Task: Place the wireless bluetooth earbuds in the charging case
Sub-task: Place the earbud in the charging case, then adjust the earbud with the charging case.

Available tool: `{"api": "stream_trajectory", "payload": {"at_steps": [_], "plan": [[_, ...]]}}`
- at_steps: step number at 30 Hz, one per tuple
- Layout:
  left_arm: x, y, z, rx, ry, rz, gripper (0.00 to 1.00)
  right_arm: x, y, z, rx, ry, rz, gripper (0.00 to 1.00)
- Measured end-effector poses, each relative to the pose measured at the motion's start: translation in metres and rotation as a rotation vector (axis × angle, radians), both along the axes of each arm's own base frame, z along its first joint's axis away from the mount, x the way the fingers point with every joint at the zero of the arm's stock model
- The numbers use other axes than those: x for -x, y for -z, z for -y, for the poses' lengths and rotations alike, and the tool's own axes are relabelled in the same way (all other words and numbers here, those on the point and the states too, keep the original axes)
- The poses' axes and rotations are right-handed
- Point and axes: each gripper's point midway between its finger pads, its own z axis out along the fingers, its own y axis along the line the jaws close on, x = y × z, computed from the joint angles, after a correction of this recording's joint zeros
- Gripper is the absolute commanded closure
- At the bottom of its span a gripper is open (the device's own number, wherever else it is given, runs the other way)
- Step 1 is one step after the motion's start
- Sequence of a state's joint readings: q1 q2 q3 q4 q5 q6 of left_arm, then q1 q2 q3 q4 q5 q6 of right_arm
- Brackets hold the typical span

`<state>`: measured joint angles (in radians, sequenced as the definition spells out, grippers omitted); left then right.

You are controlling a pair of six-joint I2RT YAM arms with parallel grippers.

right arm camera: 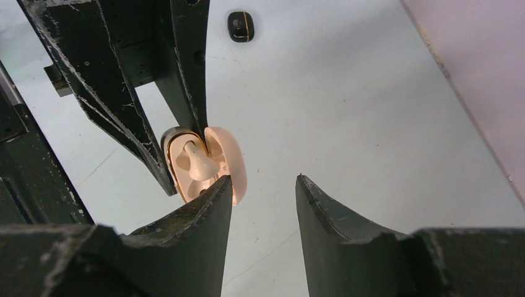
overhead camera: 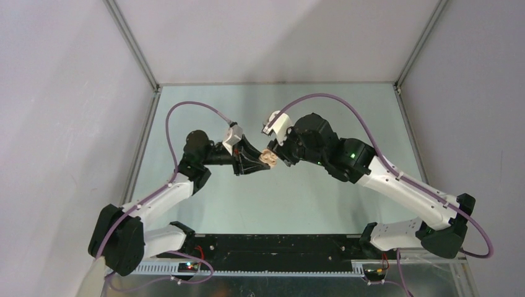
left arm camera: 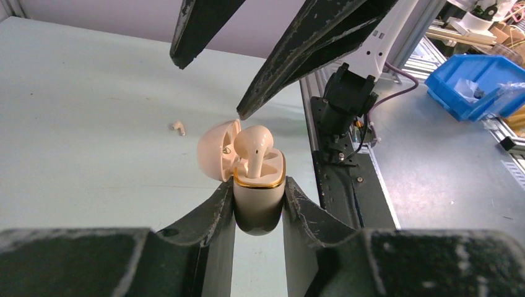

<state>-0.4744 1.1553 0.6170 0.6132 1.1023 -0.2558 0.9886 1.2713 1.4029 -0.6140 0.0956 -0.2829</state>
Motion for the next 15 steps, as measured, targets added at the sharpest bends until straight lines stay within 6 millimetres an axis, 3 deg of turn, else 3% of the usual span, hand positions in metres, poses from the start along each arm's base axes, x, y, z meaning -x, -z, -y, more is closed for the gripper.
{"api": "stream_trajectory", "payload": {"at_steps": [15], "plan": [[0.0069, 0.003, -0.0014, 0.0, 0.028, 0.006, 0.94, -0.0013, 0.0002, -0.0088, 0.054, -0.048, 0.079, 0.57]]}}
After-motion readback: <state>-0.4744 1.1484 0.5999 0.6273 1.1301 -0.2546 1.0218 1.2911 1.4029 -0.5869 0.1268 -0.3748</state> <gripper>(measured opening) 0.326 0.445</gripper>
